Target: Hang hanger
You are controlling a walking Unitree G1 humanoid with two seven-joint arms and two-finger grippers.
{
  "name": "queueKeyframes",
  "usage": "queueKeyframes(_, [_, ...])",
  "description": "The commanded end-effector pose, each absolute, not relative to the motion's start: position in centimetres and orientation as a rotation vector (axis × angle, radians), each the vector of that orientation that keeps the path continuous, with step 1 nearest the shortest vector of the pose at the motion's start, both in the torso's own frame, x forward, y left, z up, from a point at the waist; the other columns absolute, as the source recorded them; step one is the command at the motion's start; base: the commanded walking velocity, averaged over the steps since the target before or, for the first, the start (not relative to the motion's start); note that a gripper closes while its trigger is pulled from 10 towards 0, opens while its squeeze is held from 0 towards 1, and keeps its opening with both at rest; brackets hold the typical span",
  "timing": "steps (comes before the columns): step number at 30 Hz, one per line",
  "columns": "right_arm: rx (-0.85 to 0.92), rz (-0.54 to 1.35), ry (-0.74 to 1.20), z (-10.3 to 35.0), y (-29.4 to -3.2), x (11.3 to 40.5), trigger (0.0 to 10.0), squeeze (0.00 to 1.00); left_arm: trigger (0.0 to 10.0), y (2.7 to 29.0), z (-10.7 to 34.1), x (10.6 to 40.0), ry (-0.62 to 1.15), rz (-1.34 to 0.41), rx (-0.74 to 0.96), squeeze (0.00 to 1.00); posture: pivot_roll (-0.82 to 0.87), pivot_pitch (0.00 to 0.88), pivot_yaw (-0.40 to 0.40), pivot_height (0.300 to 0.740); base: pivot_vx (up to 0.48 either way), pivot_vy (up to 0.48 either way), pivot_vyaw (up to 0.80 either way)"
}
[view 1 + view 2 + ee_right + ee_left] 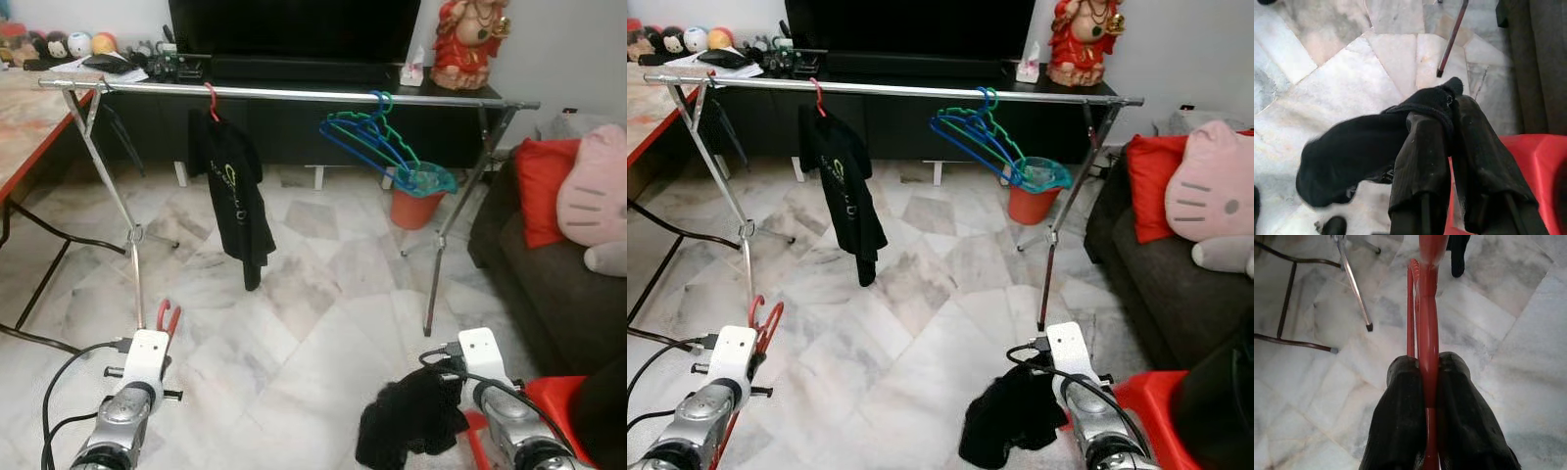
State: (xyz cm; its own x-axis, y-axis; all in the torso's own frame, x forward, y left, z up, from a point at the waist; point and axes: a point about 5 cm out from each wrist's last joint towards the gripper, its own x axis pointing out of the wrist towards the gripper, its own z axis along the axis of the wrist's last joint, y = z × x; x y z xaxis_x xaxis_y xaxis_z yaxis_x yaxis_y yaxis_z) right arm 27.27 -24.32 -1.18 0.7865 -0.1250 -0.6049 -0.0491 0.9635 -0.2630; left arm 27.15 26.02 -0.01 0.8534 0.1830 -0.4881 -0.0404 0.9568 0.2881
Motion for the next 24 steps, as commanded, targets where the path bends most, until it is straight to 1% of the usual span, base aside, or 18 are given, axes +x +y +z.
queueKeyframes(1, [-0.322,-0.027,0.583,0.6,-24.6,28.9,10.0,0.00,10.0,25.6,0.3,27.7,0.529,0.111,0.279,0.00,0.00,0.000,-0.050,0.740,0.000,-0.450,0.00])
queueKeyframes(3, [-0.350,-0.009,0.564,1.0,-24.3,29.4,10.0,0.00,10.0,25.5,0.3,27.7,0.527,0.109,0.280,0.00,0.00,0.000,-0.050,0.740,0.000,-0.448,0.20])
queueKeyframes(8, [-0.349,0.019,0.530,1.6,-23.9,30.0,10.0,0.00,10.0,25.4,0.4,27.8,0.522,0.103,0.285,0.00,0.00,0.000,-0.050,0.740,0.000,-0.374,0.61])
queueKeyframes(12, [-0.343,0.093,0.505,2.2,-23.0,30.7,10.0,0.00,10.0,24.9,0.7,28.2,0.492,0.063,0.271,0.00,0.00,0.000,-0.054,0.740,0.000,0.000,0.00])
queueKeyframes(14, [-0.363,0.130,0.484,2.7,-22.6,31.3,10.0,0.00,10.0,24.2,1.0,28.6,0.465,-0.001,0.263,0.00,0.01,0.000,-0.056,0.740,0.000,0.000,0.00])
queueKeyframes(18, [-0.366,0.152,0.474,3.0,-22.4,31.6,10.0,0.00,10.0,23.8,1.2,28.8,0.450,-0.047,0.258,0.00,0.00,0.000,-0.057,0.740,0.000,0.000,0.00])
queueKeyframes(21, [-0.438,0.283,0.472,3.6,-21.5,32.1,10.0,0.00,10.0,22.3,2.1,29.5,0.421,-0.254,0.245,0.00,0.01,0.000,-0.063,0.740,0.000,0.000,0.00])
queueKeyframes(24, [-0.504,0.350,0.492,3.7,-21.3,32.2,10.0,0.00,10.0,21.5,2.4,29.7,0.422,-0.384,0.251,0.00,0.01,0.000,-0.064,0.740,0.000,0.000,0.00])
